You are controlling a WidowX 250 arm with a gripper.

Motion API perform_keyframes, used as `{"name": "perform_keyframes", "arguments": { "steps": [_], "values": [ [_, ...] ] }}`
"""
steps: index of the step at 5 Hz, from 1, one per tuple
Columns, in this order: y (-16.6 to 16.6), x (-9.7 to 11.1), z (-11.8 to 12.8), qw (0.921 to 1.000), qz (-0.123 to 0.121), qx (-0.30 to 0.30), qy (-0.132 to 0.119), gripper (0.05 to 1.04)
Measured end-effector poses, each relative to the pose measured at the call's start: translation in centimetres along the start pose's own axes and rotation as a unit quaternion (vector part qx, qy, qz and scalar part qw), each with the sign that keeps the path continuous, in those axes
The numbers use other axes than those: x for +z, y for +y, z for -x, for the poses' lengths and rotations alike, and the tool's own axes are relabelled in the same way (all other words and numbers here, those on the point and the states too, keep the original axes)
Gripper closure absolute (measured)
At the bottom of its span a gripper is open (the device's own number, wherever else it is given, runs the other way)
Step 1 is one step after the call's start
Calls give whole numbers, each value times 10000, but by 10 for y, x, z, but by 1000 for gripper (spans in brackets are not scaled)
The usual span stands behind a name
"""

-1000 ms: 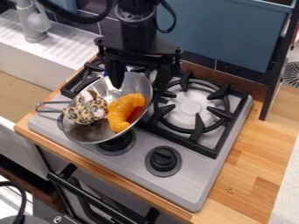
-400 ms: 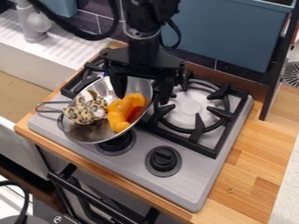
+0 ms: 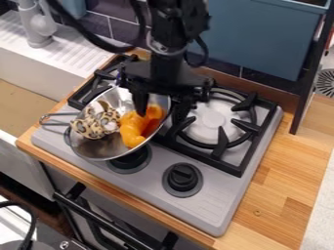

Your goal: Put the silver pot in the right burner

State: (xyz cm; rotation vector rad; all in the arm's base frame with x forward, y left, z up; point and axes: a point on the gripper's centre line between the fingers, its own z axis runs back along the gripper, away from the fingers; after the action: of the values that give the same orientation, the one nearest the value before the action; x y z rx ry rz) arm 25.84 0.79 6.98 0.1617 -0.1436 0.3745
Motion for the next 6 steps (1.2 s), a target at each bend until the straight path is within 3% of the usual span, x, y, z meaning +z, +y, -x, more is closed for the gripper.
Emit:
{"name": "perform_keyframes", "arguments": {
  "steps": [1,2,3,5,6],
  "values": [
    [-1,-6,1,9997,-101,124,177,696],
    [-4,-5,0,9993,-71,185,313,912],
    [-11,-2,-8,9989,-99,345,290,1007],
    [-38,1,-31,9963,-147,770,350,1017],
    [-64,3,-38,9966,-47,774,261,1012]
  ]
}}
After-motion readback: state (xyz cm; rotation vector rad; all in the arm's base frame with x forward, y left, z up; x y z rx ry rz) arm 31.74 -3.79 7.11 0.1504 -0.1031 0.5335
